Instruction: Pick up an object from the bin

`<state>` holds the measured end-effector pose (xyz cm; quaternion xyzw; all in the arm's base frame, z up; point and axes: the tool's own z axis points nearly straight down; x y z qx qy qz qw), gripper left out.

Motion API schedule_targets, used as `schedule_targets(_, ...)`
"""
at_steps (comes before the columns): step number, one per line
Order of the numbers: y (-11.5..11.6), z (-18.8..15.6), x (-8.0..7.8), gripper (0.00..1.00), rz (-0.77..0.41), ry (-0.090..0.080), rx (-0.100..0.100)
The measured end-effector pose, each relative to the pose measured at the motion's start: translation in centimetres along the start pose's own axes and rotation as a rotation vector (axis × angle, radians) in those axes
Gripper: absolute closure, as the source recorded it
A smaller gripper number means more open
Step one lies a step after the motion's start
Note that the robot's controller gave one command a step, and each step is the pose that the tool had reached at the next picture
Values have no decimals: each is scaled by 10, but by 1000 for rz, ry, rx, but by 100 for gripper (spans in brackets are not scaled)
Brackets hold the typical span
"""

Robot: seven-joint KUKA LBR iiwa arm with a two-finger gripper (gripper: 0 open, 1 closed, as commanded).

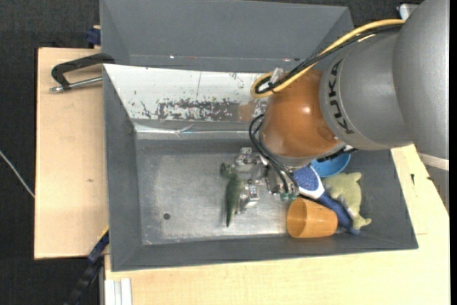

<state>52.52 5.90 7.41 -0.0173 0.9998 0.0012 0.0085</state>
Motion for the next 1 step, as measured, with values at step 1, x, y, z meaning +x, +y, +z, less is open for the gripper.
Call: schedule_targets(1, 26, -164, -2, 100, -323, 4, -1)
